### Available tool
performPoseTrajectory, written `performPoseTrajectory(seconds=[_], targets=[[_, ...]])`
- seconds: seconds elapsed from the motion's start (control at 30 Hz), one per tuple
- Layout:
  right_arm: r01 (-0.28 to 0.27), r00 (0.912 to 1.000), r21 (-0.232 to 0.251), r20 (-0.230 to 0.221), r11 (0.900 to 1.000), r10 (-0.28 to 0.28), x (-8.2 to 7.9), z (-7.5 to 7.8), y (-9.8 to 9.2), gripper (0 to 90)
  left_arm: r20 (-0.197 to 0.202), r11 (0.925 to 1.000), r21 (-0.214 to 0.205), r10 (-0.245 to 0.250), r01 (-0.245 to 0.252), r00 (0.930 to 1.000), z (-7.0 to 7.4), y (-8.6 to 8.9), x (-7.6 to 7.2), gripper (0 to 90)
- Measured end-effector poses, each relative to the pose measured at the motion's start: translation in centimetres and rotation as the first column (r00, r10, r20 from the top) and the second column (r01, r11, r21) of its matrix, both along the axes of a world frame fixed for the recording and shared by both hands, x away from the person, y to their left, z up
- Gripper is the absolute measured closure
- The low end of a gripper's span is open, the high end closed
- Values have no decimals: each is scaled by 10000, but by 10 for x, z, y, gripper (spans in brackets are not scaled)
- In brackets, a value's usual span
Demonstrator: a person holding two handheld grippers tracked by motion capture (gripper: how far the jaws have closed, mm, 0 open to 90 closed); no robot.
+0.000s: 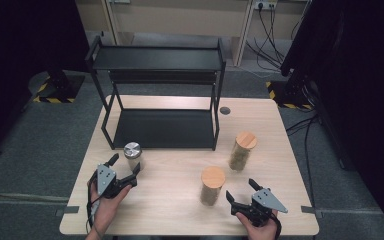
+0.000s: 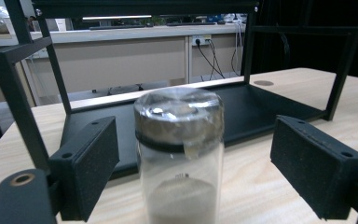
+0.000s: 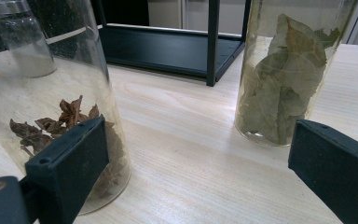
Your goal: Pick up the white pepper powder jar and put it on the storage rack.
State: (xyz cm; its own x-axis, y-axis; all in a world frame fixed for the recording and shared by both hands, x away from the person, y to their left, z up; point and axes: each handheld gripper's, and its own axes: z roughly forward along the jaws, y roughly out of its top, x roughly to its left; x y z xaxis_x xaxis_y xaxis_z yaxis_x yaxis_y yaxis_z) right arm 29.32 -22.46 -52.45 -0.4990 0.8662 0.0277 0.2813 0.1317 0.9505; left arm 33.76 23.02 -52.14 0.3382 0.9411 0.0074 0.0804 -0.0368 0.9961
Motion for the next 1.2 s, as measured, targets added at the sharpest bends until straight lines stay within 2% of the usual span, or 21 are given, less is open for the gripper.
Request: performPoseTrajectory(seconds=[0.23,0.3,0.43,0.7,0.8,0.93,1.2], targets=[[-9,10000,69,-21,10000,9,0,0,-1,53,-100,10000,-4,-64,64,9999,1,-4,14,172],[-17,10000,69,-8,10000,17,0,0,-1,54,-160,10000,44,56,-55,9999,-1,-4,20,183],[-19,10000,84,-17,10000,19,0,0,-1,54,-204,9998,152,107,-104,9997,-2,-6,25,209],[-29,10000,77,-26,10000,29,0,0,-1,54,-240,9999,52,124,-123,9996,-4,-8,37,255],[-29,10000,79,-32,10000,29,0,0,-1,54,-241,9999,-21,114,-114,9996,-5,-7,39,288],[-46,10000,97,-37,9999,47,0,0,-1,54,-141,10000,77,31,-30,9999,-6,-8,41,337],[-65,10000,121,-41,9999,65,0,0,-1,54,-260,10000,84,-25,27,9997,-4,-7,41,349]])
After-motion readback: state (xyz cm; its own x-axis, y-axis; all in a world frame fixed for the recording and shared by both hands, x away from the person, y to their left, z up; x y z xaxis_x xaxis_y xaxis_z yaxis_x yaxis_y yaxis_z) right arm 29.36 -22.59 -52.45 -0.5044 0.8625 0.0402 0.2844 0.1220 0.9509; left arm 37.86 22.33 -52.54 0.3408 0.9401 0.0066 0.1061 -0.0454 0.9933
